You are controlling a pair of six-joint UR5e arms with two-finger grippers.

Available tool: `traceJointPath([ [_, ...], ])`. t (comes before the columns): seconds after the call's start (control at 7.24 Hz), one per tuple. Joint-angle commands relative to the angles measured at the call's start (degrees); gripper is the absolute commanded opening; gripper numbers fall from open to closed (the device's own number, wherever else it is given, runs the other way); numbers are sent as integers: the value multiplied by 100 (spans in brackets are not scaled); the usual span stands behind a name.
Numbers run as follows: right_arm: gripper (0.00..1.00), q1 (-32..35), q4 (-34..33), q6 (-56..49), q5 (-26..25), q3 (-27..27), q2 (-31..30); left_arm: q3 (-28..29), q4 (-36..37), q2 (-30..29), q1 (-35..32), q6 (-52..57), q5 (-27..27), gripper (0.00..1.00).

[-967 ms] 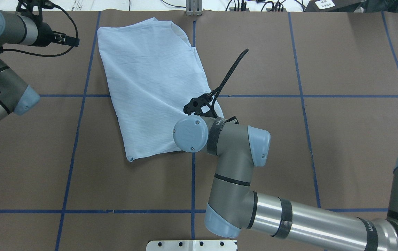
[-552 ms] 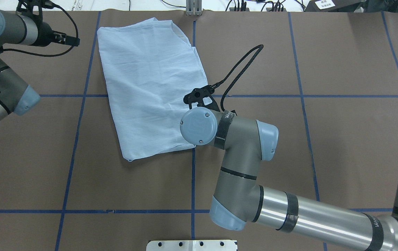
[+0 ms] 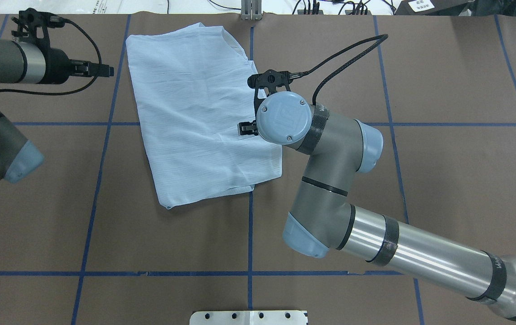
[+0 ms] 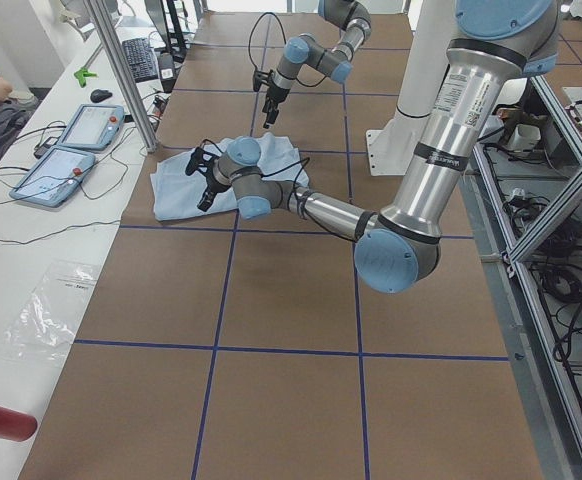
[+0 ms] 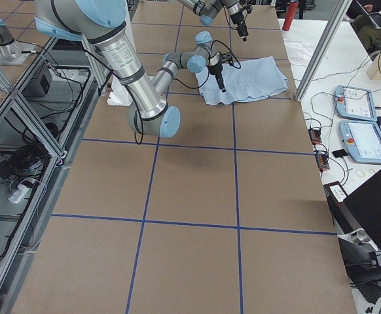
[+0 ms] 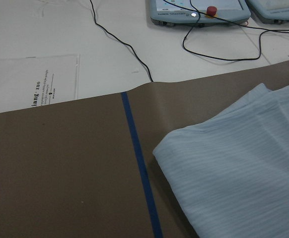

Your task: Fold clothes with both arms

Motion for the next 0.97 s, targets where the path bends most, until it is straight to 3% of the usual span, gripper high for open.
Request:
traceJointPath([
  [0.0, 100, 90, 254, 894, 92, 23, -20, -1191, 11, 829, 912, -1777, 278, 100],
  [0.14, 100, 90, 342, 916, 92, 32, -72, -1413, 124, 954, 1570, -2736, 925, 100],
  [0.28, 100, 99, 482, 916, 83, 32, -134, -1476, 482, 929, 1942, -3207, 1236, 100],
  [0.55, 100, 90, 492, 925, 66, 32, -169, -1793, 1727, 676, 2523, -3640, 1597, 99],
  [0.83, 100, 90, 492, 925, 48, 32, -178, -1758, 2749, 97, 2858, -3825, 1765, 91],
])
